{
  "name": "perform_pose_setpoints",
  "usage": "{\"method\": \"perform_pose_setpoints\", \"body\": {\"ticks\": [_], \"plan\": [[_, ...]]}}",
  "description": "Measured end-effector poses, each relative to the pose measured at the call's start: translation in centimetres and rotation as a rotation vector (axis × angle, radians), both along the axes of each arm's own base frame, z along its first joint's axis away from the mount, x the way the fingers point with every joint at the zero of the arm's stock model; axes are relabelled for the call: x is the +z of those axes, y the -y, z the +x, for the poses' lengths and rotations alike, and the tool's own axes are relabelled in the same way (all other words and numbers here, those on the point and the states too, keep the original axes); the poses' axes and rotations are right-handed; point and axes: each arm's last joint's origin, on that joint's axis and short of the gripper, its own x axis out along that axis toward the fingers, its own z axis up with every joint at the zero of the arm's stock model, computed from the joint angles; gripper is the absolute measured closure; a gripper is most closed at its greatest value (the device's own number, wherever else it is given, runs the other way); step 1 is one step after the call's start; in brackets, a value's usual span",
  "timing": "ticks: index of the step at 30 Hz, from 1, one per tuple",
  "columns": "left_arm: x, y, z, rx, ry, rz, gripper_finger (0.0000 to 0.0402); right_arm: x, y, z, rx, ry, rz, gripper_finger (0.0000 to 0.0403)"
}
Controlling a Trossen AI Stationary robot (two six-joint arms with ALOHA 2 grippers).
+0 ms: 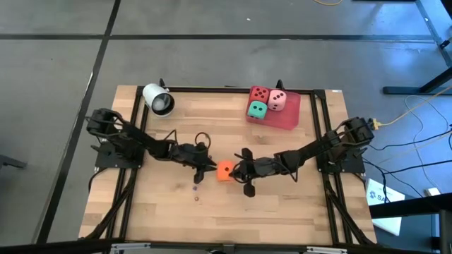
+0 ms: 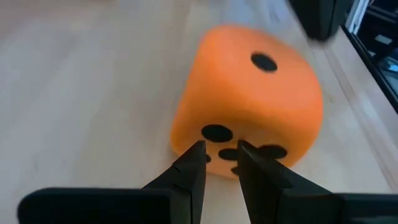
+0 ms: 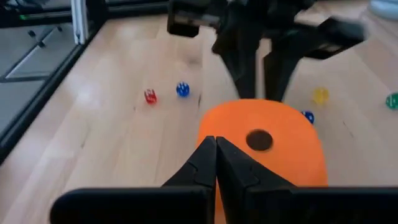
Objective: Pick & Place Dice
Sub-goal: Put the large orange dice into the red bin
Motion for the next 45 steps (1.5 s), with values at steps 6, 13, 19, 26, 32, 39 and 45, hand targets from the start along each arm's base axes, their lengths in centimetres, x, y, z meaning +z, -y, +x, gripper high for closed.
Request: {"method": "perform_pose_setpoints", "body": {"ticks": [6, 13, 19, 26, 32, 39, 45], "plan": [[1.0, -1.0, 3.3, -0.103, 0.057, 0.019, 0.0317, -0.1, 0.0, -0.1, 0.001, -0.014, -0.003, 0.0395], [0.2, -1.2, 4.0, -0.150, -0.001, -0.003, 0.0319, 1.6, -0.1, -0.4, 0.087, 0.018, 0.053, 0.0362], [-0.1, -1.2, 3.7, -0.161, -0.050, -0.014, 0.0327, 4.5, 0.4, -1.1, 0.127, 0.093, 0.131, 0.0248], [-0.1, -1.1, 3.7, -0.189, -0.049, -0.012, 0.0339, 4.7, 1.6, -1.4, 0.139, 0.015, 0.227, 0.0058], [0.0, -1.5, 3.5, -0.205, -0.078, -0.028, 0.0343, 5.2, 1.6, -1.2, 0.138, 0.058, 0.264, 0.0027], [2.2, -2.1, 2.5, -0.203, -0.070, 0.006, 0.0343, 5.9, 1.9, -1.0, 0.148, 0.128, 0.246, 0.0077], [4.5, -2.3, 1.3, -0.192, -0.048, 0.028, 0.0343, 5.8, 2.1, -1.0, 0.139, 0.114, 0.274, 0.0086]]}}
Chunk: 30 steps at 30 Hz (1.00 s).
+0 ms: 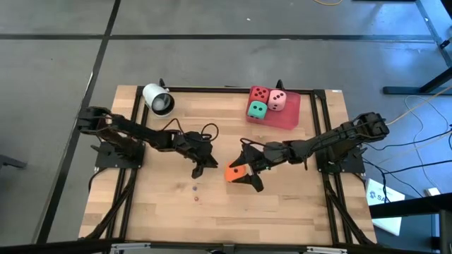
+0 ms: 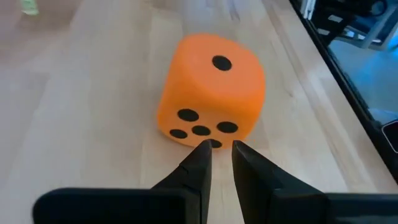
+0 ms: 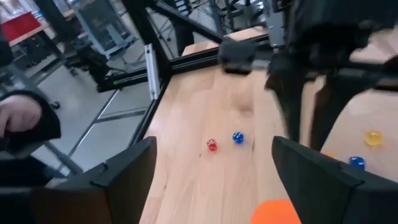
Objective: Pick & Place Dice
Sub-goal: Put the large orange dice into the red bin
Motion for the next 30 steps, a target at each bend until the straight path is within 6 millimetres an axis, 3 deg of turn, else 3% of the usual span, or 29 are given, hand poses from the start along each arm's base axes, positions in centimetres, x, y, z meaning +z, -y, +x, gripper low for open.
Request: {"method": "perform_pose_setpoints", "body": {"ticks": [3, 10, 16, 20, 27, 30], "plan": [[0.8, 0.2, -0.6, 0.019, 0.004, 0.019, 0.0343, 0.1, -0.1, 0.0, 0.036, 0.012, -0.012, 0.0077], [1.7, 0.8, -1.6, 0.050, -0.009, 0.077, 0.0343, 0.1, -0.2, 0.0, 0.076, 0.019, -0.010, 0.0011], [1.9, 1.0, -2.1, 0.076, -0.025, 0.105, 0.0345, 0.3, -0.1, 0.1, 0.015, 0.017, 0.042, 0.0060], [1.9, 1.0, -2.2, 0.083, -0.041, 0.095, 0.0346, 0.8, -0.2, 0.4, 0.060, 0.012, -0.041, 0.0075], [1.6, 0.9, -2.4, 0.089, -0.076, 0.091, 0.0351, 4.9, -1.4, 1.6, -0.033, -0.339, -0.413, 0.0089], [1.5, 1.1, -2.5, 0.084, -0.094, 0.097, 0.0350, 5.9, -1.5, 1.9, -0.081, -0.401, -0.454, 0.0092]]}}
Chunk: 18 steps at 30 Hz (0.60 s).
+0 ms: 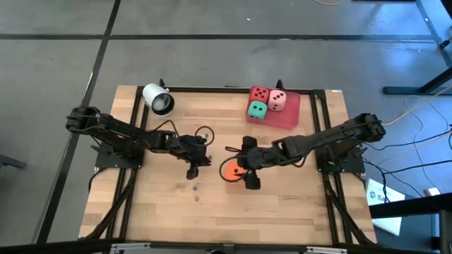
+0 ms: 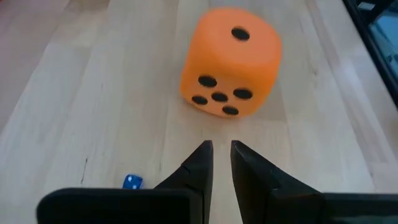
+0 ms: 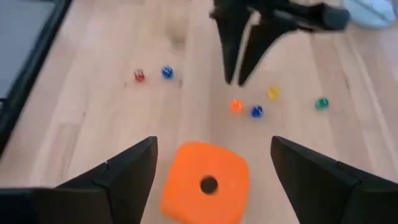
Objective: Pick & Place Dice
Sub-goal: Put the large orange dice into the red bin
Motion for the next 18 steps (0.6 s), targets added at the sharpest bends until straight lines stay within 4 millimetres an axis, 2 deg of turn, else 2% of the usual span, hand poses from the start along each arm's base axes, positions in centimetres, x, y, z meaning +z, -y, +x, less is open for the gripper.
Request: {"method": "perform_pose_setpoints", "body": {"ticks": [4, 13, 18], "plan": [[-0.2, -0.1, -0.2, 0.011, -0.026, 0.020, 0.0351, -1.3, -0.2, 1.1, -0.013, -0.094, 0.086, 0.0092], [0.3, 0.2, -0.7, 0.003, -0.029, 0.027, 0.0353, -4.1, -0.9, 3.1, -0.106, -0.228, 0.160, 0.0092], [0.4, 0.7, -1.0, -0.010, -0.031, 0.037, 0.0355, -5.1, -0.7, 3.0, -0.156, -0.291, 0.087, 0.0092]]}}
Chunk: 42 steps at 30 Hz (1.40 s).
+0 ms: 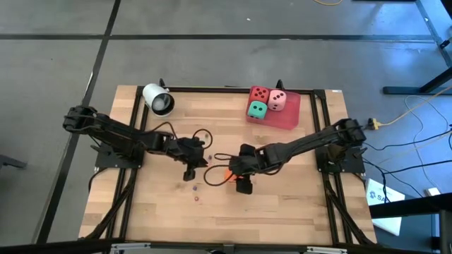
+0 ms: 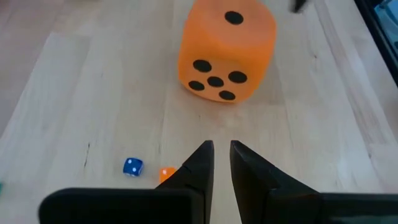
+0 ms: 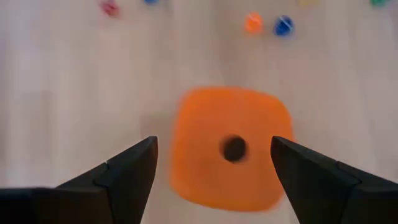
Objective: Pick & Place Dice
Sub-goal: Put the large orange dice into the red bin
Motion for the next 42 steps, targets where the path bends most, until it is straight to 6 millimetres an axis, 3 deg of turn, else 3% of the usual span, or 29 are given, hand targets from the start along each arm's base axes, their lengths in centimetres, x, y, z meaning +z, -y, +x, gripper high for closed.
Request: {"method": "perform_pose_setpoints", "body": {"ticks": [20, 23, 29, 42], "plan": [[0.06, 0.38, -0.15, 0.007, 0.004, 0.018, 0.0362, -0.49, -0.09, 0.41, -0.006, -0.006, 0.025, 0.0092], [0.06, 0.38, -0.15, 0.007, 0.004, 0.018, 0.0364, -0.50, -0.12, 0.40, 0.014, -0.009, 0.026, 0.0078], [0.06, 0.38, -0.16, 0.007, 0.004, 0.018, 0.0368, -0.50, -0.09, 0.40, 0.036, -0.006, -0.003, 0.0010], [0.04, 0.37, -0.16, 0.007, 0.002, 0.019, 0.0370, -0.56, -0.02, 0.44, 0.018, -0.002, -0.024, 0.0013]]}}
